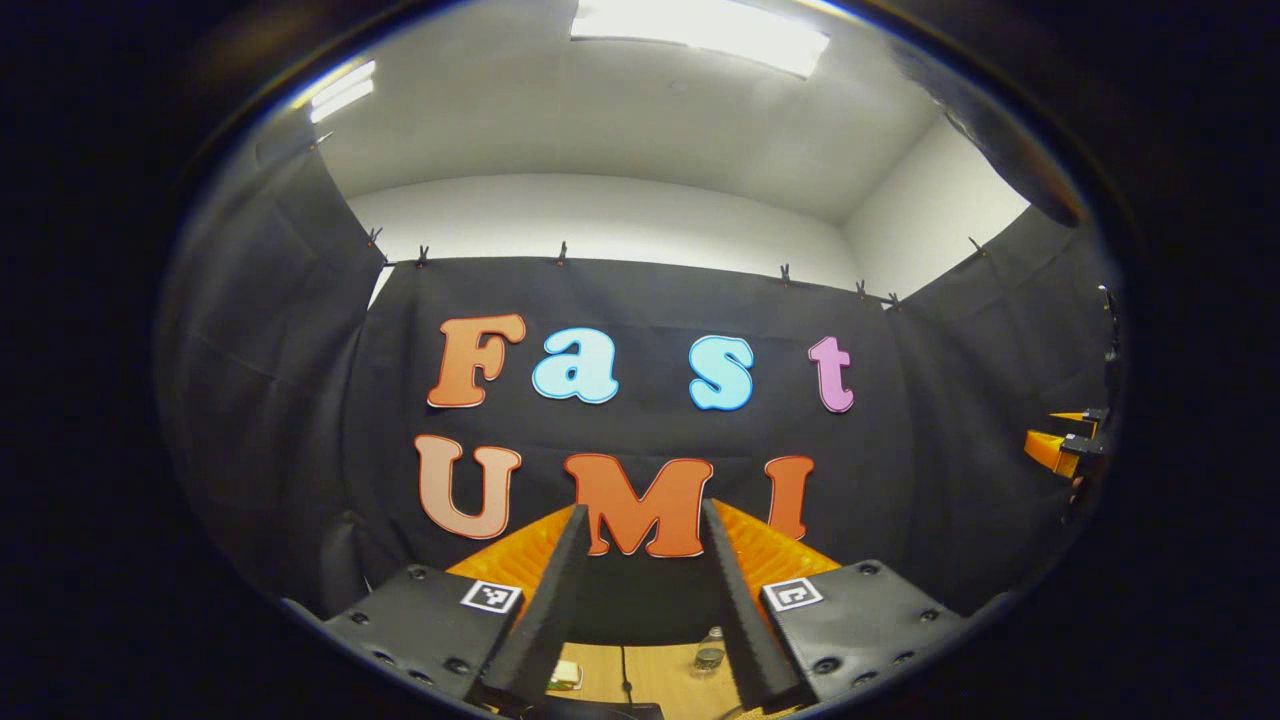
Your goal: First push the handle of the pot to place it horizontally, then grasp the pot with both hands and set it on the induction cooktop.
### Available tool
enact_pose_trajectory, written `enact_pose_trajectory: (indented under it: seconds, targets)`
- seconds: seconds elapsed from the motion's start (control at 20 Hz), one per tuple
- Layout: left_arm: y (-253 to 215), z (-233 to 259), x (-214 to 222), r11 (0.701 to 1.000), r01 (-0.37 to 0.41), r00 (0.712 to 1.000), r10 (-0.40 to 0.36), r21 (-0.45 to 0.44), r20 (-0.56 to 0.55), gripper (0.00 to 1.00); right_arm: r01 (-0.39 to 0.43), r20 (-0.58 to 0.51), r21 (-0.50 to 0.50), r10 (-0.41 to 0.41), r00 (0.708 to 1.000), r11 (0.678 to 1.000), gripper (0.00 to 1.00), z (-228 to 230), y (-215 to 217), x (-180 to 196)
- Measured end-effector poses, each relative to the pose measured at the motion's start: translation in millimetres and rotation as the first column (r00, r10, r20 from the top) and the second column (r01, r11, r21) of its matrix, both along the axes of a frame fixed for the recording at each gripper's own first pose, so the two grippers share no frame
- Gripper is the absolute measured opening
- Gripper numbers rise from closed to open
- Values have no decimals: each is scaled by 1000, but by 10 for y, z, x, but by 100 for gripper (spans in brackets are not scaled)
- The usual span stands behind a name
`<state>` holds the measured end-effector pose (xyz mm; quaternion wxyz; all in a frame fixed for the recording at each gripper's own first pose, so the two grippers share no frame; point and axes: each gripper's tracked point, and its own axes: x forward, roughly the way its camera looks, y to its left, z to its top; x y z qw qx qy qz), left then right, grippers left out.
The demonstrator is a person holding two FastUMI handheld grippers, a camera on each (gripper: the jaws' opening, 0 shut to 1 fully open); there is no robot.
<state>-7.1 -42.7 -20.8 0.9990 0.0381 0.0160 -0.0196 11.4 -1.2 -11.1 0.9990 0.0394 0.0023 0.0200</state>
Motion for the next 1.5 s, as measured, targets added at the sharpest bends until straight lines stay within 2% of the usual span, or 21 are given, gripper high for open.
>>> enact_pose_trajectory:
  seconds: [0.2,0.3,0.4,0.5,0.55,0.65,0.85,1.0,1.2,1.35,1.5]
  targets:
    - [-13,-304,-25,999,-44,996,46,24,-76,11,-18,-20,7,19,1000,1000,94,-117,-82,-39]
    - [-191,-575,-77,1000,-29,986,29,0,-162,7,-29,-21,3,29,999,1000,94,-145,-141,-52]
    - [-260,-903,-161,999,-51,960,46,-11,-275,7,-45,-21,7,45,999,999,94,-186,-196,-74]
    - [-311,-1270,-287,997,-82,920,73,-6,-384,7,-70,-18,19,70,997,997,97,-225,-212,-91]
    - [-397,-1490,-379,996,-83,893,64,-21,-446,7,-86,-20,25,87,996,996,94,-258,-217,-100]
    - [-540,-1897,-568,995,-90,834,54,-38,-549,7,-112,-33,37,113,993,993,94,-314,-257,-114]
    - [-738,-2570,-990,993,-120,711,79,-10,-699,7,-141,-44,41,142,989,989,94,-437,-408,-159]
    - [-895,-3113,-1374,987,-161,581,74,-25,-811,8,-158,-56,38,159,986,987,94,-555,-480,-207]
    - [-971,-3721,-1833,966,-255,405,68,-41,-912,7,-185,-90,41,188,978,982,94,-726,-539,-286]
    - [-1073,-4186,-2189,952,-303,283,46,-44,-958,8,-165,-117,38,168,979,986,94,-837,-698,-322]
    - [-1138,-4446,-2493,939,-343,162,18,-39,-987,8,-140,-132,21,142,981,990,94,-917,-874,-365]
